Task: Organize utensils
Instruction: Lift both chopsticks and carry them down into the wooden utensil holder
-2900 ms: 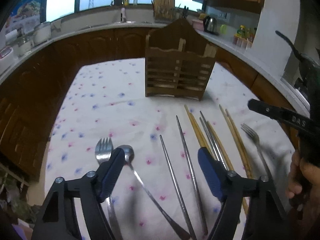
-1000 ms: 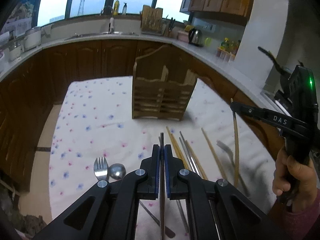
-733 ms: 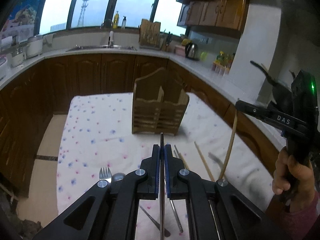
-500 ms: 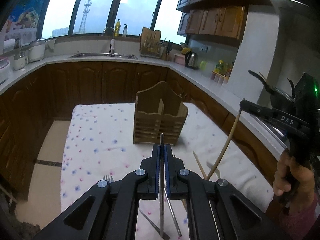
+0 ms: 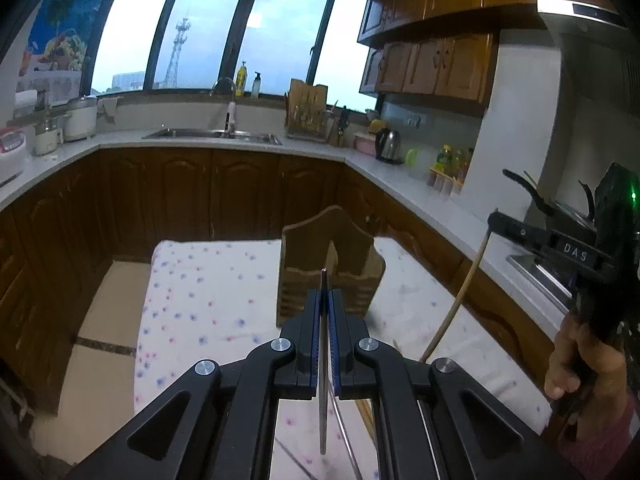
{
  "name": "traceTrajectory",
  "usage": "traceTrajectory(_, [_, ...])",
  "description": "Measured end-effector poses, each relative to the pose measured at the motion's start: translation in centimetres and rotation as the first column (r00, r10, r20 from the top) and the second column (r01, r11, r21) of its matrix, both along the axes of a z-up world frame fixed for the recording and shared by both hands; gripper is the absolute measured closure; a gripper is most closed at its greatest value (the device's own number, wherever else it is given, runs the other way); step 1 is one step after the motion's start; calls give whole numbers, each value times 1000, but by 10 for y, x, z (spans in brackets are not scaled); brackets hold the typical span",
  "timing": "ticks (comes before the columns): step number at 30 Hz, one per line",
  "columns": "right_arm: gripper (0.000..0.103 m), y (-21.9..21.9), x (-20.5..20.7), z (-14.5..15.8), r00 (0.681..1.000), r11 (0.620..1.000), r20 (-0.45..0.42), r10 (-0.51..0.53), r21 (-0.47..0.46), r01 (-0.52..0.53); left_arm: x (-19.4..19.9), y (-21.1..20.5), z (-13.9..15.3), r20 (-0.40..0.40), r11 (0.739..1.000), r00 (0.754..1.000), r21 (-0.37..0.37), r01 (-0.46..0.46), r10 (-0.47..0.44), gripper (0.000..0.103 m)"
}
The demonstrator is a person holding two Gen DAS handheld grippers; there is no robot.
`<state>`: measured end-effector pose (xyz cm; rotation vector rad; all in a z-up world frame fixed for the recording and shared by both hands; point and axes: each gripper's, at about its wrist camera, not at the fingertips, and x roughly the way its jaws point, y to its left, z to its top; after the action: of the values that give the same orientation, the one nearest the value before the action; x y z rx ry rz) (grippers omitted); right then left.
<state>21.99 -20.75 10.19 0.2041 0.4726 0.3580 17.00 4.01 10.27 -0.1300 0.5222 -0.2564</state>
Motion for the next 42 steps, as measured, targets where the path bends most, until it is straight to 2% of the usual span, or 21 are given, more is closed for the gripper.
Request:
traceTrajectory(10, [99,-7,31,18,996,998,68,-60,37,58,38,-1,16,88,1000,996,-2,-19,19,100])
traceTrajectory(16, [99,-7,62,39,987,995,129,-95,56,89,75,-6,26,173,999,984,5,-43,41,100])
traceTrajectory(21, [99,-6,88,48,976,991,177,-130,59,121,113,-7,19,234,997,970,-30,-68,74,100])
traceTrajectory(26, [99,-3,115,35,972,987,175,-158,50,152,142,-4,-14,263,990,956,-98,-105,127,100])
traceTrajectory(30, [99,-7,131,13,974,983,140,-179,59,172,170,-5,-50,237,980,956,-135,-146,175,100])
traceTrajectory(37, [99,-12,148,-33,976,976,89,-200,103,191,211,-26,-118,178,978,967,-134,-157,180,100])
traceTrajectory(40, [99,-14,150,-48,976,974,76,-202,118,193,225,-34,-138,164,980,970,-125,-157,177,100])
traceTrajectory(42, [99,-14,151,-54,977,973,65,-203,121,194,232,-39,-140,158,981,972,-113,-157,174,100])
